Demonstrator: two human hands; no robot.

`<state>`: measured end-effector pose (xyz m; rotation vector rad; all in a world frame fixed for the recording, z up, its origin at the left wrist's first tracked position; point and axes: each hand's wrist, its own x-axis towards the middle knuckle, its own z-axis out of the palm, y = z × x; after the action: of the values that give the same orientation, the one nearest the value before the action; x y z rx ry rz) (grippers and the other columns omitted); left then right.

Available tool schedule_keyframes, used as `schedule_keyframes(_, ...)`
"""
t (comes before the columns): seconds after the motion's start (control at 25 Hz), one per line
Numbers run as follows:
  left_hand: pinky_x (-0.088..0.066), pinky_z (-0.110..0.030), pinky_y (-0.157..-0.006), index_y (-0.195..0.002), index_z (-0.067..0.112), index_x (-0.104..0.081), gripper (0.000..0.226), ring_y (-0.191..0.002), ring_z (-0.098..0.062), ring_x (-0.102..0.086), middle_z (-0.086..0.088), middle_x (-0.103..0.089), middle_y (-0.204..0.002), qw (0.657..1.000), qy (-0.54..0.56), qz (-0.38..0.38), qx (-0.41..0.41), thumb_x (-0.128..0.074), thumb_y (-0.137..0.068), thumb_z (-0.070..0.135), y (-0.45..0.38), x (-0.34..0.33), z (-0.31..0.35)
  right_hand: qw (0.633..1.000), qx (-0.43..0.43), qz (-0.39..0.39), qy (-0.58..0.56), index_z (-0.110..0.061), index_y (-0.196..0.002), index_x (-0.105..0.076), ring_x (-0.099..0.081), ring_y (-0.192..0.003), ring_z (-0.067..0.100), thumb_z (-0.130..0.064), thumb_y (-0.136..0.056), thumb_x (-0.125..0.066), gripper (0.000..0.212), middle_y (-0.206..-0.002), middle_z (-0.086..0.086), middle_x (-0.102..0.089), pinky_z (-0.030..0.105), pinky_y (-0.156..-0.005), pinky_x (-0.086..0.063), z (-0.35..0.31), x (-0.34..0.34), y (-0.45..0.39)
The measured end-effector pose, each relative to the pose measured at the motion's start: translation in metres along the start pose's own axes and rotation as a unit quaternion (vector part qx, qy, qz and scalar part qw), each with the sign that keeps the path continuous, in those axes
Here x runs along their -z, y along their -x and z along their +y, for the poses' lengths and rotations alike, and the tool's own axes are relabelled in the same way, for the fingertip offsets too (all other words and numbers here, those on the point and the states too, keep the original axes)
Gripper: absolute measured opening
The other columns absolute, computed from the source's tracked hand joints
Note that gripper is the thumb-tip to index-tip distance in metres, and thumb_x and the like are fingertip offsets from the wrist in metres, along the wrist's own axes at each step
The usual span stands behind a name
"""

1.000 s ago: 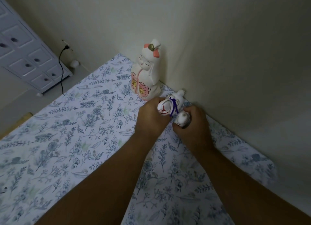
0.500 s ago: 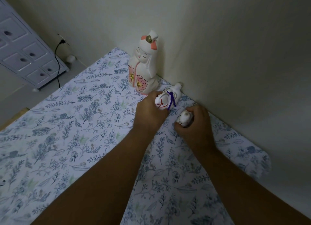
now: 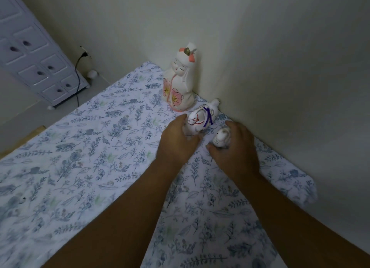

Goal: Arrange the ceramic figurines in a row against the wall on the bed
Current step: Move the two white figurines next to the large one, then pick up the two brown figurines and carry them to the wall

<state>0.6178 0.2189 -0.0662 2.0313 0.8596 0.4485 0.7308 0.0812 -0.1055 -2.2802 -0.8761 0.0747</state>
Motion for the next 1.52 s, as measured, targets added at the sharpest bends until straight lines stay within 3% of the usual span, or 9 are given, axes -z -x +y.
schedule_keyframes(0.2,-0.027,-0.030,-0.116,-0.151,0.013,-0.041,0.065,-0.142,-0.023,-0.040,-0.007,-0.048,-0.151,0.993,-0.111,0.017,0.031,-0.066,-0.095,0.034,0.099,0.057,-0.008,0.990,0.102,-0.062,0.071,-0.012,-0.143,-0.048,-0.038,-0.141,0.034,-0.045,-0.085,-0.070,0.071,-0.148,0.014,-0.047,0.056,-0.112,-0.034,-0.065,0.021,0.049)
schedule_keyframes(0.48,-0.005,-0.031,-0.122,-0.155,0.014,-0.034,0.067,-0.152,-0.023,-0.021,-0.006,-0.036,-0.161,0.977,-0.159,0.079,0.119,-0.058,-0.099,0.040,0.271,0.153,-0.043,0.945,0.248,-0.210,0.028,-0.018,-0.142,-0.051,-0.029,-0.148,0.025,-0.041,-0.090,-0.064,0.058,-0.154,0.003,-0.044,0.053,-0.121,-0.021,-0.171,0.000,0.189)
schedule_keyframes(0.64,-0.016,-0.038,-0.124,-0.155,0.017,-0.035,0.061,-0.151,-0.020,-0.025,-0.002,-0.036,-0.160,0.974,-0.113,0.097,0.173,-0.057,-0.100,0.031,0.366,0.185,-0.064,0.901,0.317,-0.293,0.036,-0.021,-0.147,-0.046,-0.025,-0.150,0.021,-0.039,-0.094,-0.052,0.056,-0.157,0.001,-0.039,0.046,-0.124,-0.013,-0.198,-0.009,0.267)
schedule_keyframes(0.84,-0.041,-0.041,-0.110,-0.141,0.019,-0.051,0.059,-0.129,-0.018,-0.048,0.001,-0.055,-0.139,0.978,-0.040,0.061,0.194,-0.061,-0.086,0.036,0.436,0.199,-0.084,0.847,0.323,-0.415,0.072,-0.027,-0.152,-0.036,-0.025,-0.147,0.024,-0.055,-0.079,-0.049,0.079,-0.158,0.002,-0.034,0.046,-0.120,-0.024,-0.214,-0.022,0.326)
schedule_keyframes(0.92,-0.045,-0.032,-0.101,-0.135,0.023,-0.054,0.061,-0.119,-0.010,-0.049,0.010,-0.053,-0.129,0.979,-0.051,0.045,0.192,-0.070,-0.078,0.037,0.450,0.196,-0.091,0.837,0.322,-0.436,0.071,-0.024,-0.147,-0.043,-0.038,-0.138,0.023,-0.044,-0.080,-0.058,0.072,-0.148,0.002,-0.046,0.042,-0.114,-0.034,-0.219,-0.031,0.340)
schedule_keyframes(1.08,-0.048,-0.028,-0.079,-0.114,0.019,-0.063,0.037,-0.099,-0.016,-0.057,0.002,-0.060,-0.108,0.971,-0.085,0.018,0.224,-0.064,-0.078,0.024,0.460,0.179,-0.102,0.853,0.264,-0.447,0.048,-0.026,-0.132,-0.057,-0.059,-0.114,0.019,-0.023,-0.089,-0.065,0.045,-0.123,-0.002,-0.065,0.038,-0.093,-0.051,-0.223,-0.042,0.360)
schedule_keyframes(1.24,-0.041,-0.019,-0.063,-0.099,0.014,-0.068,0.019,-0.078,-0.012,-0.057,0.003,-0.061,-0.087,0.964,-0.109,0.054,0.238,-0.066,-0.080,0.011,0.447,0.169,-0.102,0.871,0.243,-0.428,0.013,-0.022,-0.123,-0.063,-0.061,-0.106,0.017,-0.020,-0.088,-0.068,0.036,-0.113,-0.002,-0.067,0.035,-0.088,-0.052,-0.216,-0.038,0.352)
schedule_keyframes(1.32,-0.041,-0.014,-0.064,-0.099,0.015,-0.069,0.021,-0.076,-0.008,-0.057,0.004,-0.064,-0.088,0.965,-0.105,0.066,0.233,-0.070,-0.079,0.008,0.428,0.164,-0.092,0.891,0.217,-0.398,-0.016,-0.021,-0.121,-0.064,-0.060,-0.105,0.013,-0.020,-0.086,-0.070,0.035,-0.110,-0.003,-0.068,0.031,-0.089,-0.051,-0.203,-0.026,0.329)
schedule_keyframes(1.52,-0.052,-0.027,-0.074,-0.092,0.018,-0.069,0.019,-0.078,-0.011,-0.060,0.002,-0.066,-0.083,0.983,-0.099,0.013,0.156,-0.079,-0.077,0.010,0.330,0.126,-0.033,0.950,0.127,-0.278,-0.057,-0.021,-0.116,-0.068,-0.060,-0.089,0.009,-0.019,-0.082,-0.078,0.035,-0.095,-0.005,-0.067,0.028,-0.084,-0.054,-0.138,0.028,0.230)
